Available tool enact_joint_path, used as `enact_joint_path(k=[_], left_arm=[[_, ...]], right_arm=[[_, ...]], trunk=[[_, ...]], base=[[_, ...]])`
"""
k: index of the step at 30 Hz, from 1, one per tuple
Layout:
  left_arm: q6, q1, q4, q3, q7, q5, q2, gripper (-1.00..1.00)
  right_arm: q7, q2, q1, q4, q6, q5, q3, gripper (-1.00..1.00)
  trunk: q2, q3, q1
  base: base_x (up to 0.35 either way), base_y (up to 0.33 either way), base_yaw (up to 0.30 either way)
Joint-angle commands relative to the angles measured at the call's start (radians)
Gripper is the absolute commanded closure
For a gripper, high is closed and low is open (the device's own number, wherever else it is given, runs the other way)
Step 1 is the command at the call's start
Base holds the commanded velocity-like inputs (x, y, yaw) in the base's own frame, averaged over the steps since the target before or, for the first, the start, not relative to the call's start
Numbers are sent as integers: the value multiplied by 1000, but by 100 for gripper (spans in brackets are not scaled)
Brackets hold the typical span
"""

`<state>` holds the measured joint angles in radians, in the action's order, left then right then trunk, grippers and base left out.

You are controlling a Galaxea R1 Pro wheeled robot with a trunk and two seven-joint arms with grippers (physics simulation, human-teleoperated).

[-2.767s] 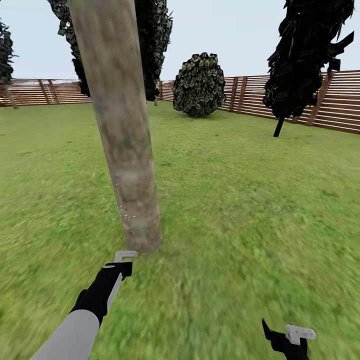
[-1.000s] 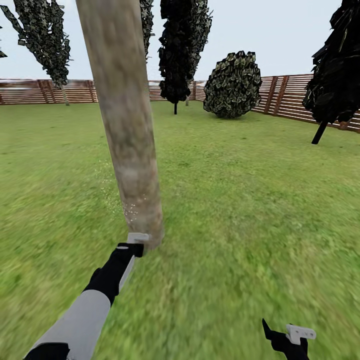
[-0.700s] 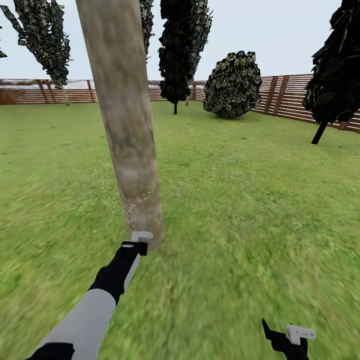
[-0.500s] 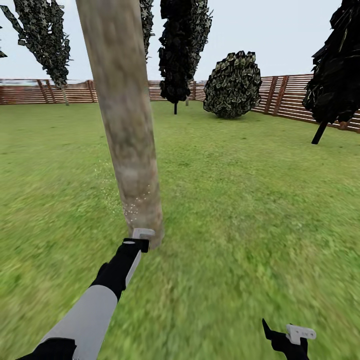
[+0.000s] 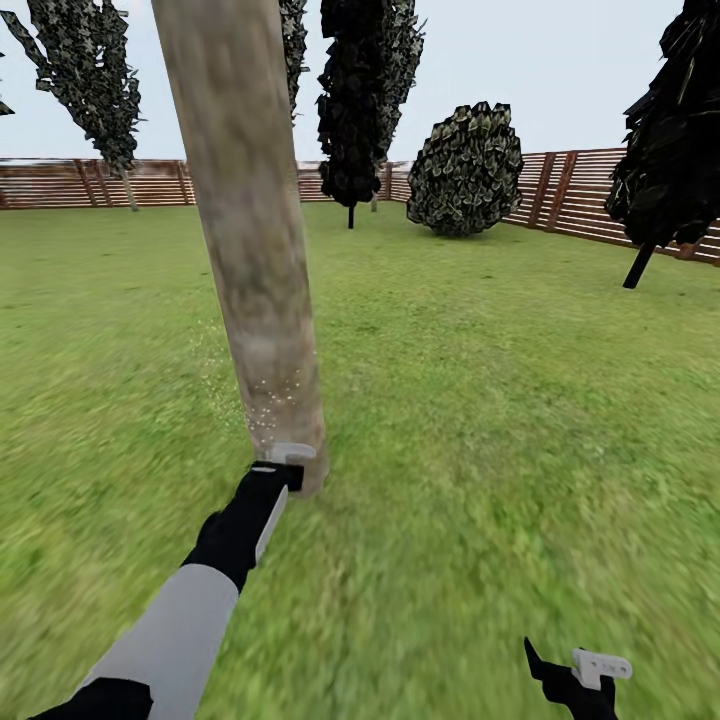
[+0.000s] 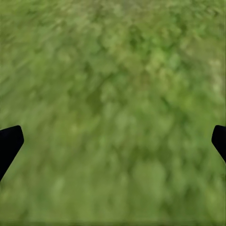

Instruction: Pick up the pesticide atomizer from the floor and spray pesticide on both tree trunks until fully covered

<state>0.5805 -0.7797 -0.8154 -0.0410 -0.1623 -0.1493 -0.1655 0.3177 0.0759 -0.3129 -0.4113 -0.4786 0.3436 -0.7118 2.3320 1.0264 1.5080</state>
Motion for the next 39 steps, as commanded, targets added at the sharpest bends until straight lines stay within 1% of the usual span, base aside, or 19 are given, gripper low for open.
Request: enact_joint_path(k=[1, 5, 8, 9, 10, 12, 14, 16, 18, 19, 21, 22, 23, 25, 26, 28, 30, 35, 39], left_arm=[[23, 0, -12, -12, 0, -5, -1, 100], [66, -1, -75, -14, 1, -5, 18, 100], [70, -1, -83, -12, 3, -2, 79, 100], [71, 0, -84, -2, 4, 12, 105, 100], [71, 0, -85, 25, 6, 39, 131, 100], [72, -1, -86, 51, 7, 62, 148, 100], [73, 0, -87, 54, 7, 68, 143, 100], [87, 0, -93, 41, 7, 70, 112, 100], [111, 0, -120, -3, 7, 70, 71, 100], [147, 0, -162, -47, 7, 71, 48, 100], [166, 0, -171, -50, 7, 68, 76, 100], [167, 0, -171, -49, 9, 70, 108, 100], [167, 0, -171, -48, 12, 71, 126, 100], [167, -1, -172, -39, 71, 70, 183, 100], [167, -1, -172, -31, 90, 69, 191, 100], [167, -5, -173, -26, 103, 69, 190, 100], [167, -7, -200, -28, 107, 70, 176, 100], [203, -7, -301, -33, 107, 61, 103, 100], [282, -39, -321, -26, 107, 57, 118, 100]], right_arm=[[0, 0, 0, 0, 0, 0, 0, -100], [0, 0, 0, 0, 0, 0, 0, -100], [0, 0, 0, 0, 0, 0, 0, -100], [0, 0, 0, 0, 0, 0, 0, -100], [0, 0, 0, 0, 0, 0, 0, -100], [0, 0, 0, 0, 0, 0, 0, -100], [0, 0, 0, 0, 0, 0, 0, -100], [0, 0, 0, 0, 0, 0, 0, -100], [0, 0, 0, 0, 0, 0, 0, -100], [0, 0, 0, 0, 0, 0, 0, -100], [0, 0, 0, 0, 0, 0, 0, -100], [0, 0, 0, 0, 0, 0, 0, -100], [0, 0, 0, 0, 0, 0, 0, -100], [0, 0, 0, 0, 0, 0, 0, -100], [0, 0, 0, 0, 0, 0, 0, -100], [0, 0, 0, 0, 0, 0, 0, -100], [0, 0, 0, 0, 0, 0, 0, -100], [0, 0, 0, 0, 0, 1, 0, -100], [0, 0, 0, 0, 1, 0, 0, -100]], trunk=[[0, 0, 0], [0, 0, 0], [0, 0, 0], [0, 0, 0], [0, 0, 0], [0, 0, 0], [0, 0, 0], [0, 0, 0], [0, 0, 0], [0, 0, 0], [0, 0, 0], [0, 0, 0], [0, 0, 0], [0, 0, 0], [0, 0, 0], [0, 0, 0], [0, 0, 0], [0, 0, 0], [0, 0, 0]], base=[[0, 0, 0], [0, 0, 0], [0, 0, 0], [0, 0, 0], [0, 0, 0], [0, 0, 0], [0, 0, 0], [0, 0, 0], [0, 0, 0], [0, 0, 0], [0, 0, 0], [0, 0, 0], [0, 0, 0], [0, 0, 0], [0, 0, 0], [0, 0, 0], [-56, 14, 0], [-137, 32, 0], [-5, 1, 0]])
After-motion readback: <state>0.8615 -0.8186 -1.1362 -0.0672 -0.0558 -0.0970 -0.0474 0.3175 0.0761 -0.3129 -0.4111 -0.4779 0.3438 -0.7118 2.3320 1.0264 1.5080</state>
